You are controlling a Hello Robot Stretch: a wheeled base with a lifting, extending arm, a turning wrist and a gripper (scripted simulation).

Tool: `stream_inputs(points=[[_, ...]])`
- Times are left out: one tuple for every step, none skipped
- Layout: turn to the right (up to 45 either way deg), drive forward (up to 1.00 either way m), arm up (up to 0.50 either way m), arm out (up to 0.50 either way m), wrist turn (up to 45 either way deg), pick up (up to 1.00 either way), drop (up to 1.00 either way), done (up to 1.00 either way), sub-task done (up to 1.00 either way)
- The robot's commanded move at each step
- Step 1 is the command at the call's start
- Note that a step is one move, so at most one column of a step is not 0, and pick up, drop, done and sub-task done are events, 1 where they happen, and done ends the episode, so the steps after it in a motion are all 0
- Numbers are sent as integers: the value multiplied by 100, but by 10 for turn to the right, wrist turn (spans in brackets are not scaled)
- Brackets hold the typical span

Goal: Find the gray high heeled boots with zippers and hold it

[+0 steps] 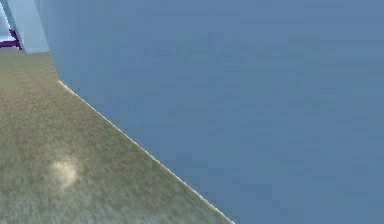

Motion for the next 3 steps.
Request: stream_inputs(points=[[0,0,0,0,450,0,0,0,0],[0,0,0,0,450,0,0,0,0],[0,0,0,0,60,0,0,0,0]])
